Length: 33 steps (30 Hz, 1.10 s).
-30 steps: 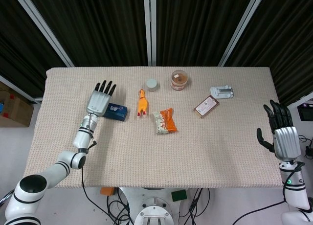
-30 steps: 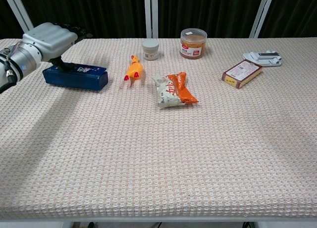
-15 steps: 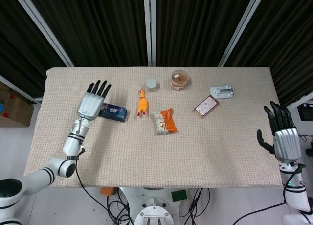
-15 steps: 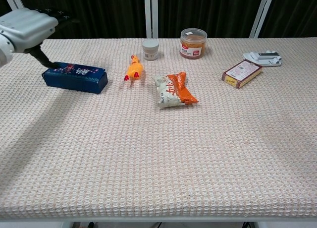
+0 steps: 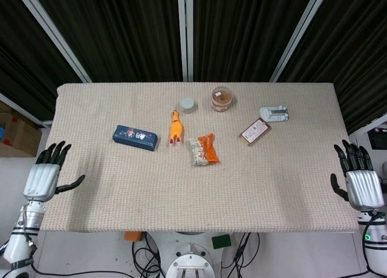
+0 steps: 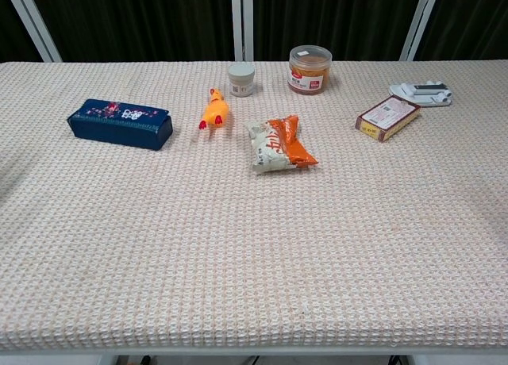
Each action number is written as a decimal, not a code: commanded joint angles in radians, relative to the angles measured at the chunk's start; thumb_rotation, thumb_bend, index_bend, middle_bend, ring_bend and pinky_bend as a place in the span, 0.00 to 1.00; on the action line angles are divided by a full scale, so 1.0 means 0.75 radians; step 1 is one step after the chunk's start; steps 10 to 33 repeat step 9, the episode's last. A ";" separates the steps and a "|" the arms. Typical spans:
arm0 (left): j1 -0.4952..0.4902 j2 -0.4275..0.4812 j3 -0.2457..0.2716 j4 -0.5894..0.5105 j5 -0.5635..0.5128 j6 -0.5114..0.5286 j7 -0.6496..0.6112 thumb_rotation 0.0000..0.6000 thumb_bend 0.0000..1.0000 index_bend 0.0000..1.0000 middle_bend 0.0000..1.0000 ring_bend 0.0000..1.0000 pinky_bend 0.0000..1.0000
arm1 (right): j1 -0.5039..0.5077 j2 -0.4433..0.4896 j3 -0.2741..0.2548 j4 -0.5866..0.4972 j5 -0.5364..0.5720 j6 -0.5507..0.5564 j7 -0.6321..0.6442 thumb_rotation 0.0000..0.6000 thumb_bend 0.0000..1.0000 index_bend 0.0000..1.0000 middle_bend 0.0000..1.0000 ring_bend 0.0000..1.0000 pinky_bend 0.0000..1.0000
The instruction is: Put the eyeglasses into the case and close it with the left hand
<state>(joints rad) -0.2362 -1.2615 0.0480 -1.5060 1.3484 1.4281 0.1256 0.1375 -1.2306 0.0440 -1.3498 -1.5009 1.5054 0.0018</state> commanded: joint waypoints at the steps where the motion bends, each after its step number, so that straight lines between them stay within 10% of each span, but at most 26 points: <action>1: 0.078 0.014 0.041 -0.008 0.053 0.083 -0.042 0.00 0.13 0.04 0.02 0.00 0.14 | -0.045 0.055 -0.047 -0.059 0.041 -0.052 -0.062 1.00 0.51 0.00 0.00 0.00 0.00; 33: 0.175 0.003 0.040 0.049 0.118 0.201 -0.074 0.00 0.16 0.04 0.02 0.00 0.14 | -0.106 -0.004 -0.066 0.031 0.004 0.022 -0.031 1.00 0.51 0.00 0.00 0.00 0.00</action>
